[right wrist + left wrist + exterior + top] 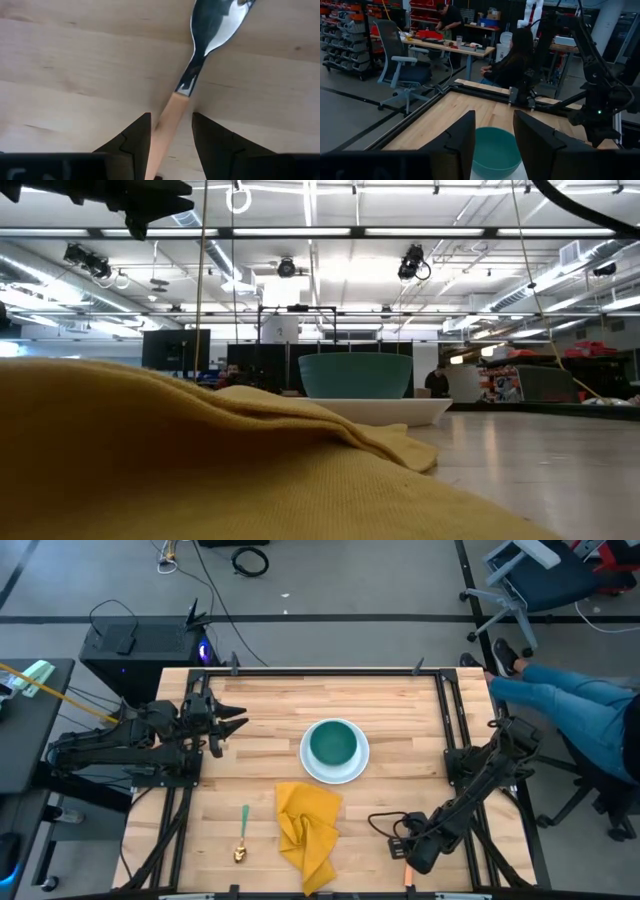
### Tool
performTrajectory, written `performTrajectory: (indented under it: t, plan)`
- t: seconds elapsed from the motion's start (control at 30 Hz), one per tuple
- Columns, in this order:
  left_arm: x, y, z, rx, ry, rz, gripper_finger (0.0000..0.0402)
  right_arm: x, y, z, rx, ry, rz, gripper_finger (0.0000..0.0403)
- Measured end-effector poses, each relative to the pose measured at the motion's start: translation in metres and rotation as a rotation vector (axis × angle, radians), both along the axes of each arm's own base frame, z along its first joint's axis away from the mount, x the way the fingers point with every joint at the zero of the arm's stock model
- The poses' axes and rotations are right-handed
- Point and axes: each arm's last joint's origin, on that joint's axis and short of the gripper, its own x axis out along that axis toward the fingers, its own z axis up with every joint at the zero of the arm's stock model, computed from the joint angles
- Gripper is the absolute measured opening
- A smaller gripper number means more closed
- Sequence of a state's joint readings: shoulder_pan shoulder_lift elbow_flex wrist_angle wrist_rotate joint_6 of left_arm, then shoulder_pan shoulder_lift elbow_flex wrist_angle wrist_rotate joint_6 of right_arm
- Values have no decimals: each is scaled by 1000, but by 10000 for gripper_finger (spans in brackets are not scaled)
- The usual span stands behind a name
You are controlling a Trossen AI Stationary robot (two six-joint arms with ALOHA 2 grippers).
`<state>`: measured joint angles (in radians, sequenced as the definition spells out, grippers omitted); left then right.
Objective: Set table place
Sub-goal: Stack the green bowl on top of the white plate, then place the silver fork to the right of the white plate
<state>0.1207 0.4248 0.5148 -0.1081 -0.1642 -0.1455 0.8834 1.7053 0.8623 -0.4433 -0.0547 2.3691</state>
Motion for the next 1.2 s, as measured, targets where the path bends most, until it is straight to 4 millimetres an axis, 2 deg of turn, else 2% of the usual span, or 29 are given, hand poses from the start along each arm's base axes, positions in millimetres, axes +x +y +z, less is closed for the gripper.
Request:
performTrajectory:
  t: [0.3, 0.5, 0.63, 0.87, 1.2]
  plan:
    - [0, 0, 0, 0, 0, 0, 153, 2, 0, -7, -19, 21, 11, 144]
    - [0, 0, 0, 0, 0, 0, 148, 1, -2, -9, -62, 27, 10, 128]
    - [0, 0, 0, 0, 1, 0, 142, 1, -4, -10, -74, 30, 22, 106]
    - [0, 0, 0, 0, 1, 0, 142, 4, -10, -11, -98, 34, 87, 44]
    - [0, 0, 0, 0, 1, 0, 153, 14, -25, -6, -136, -11, 191, 41]
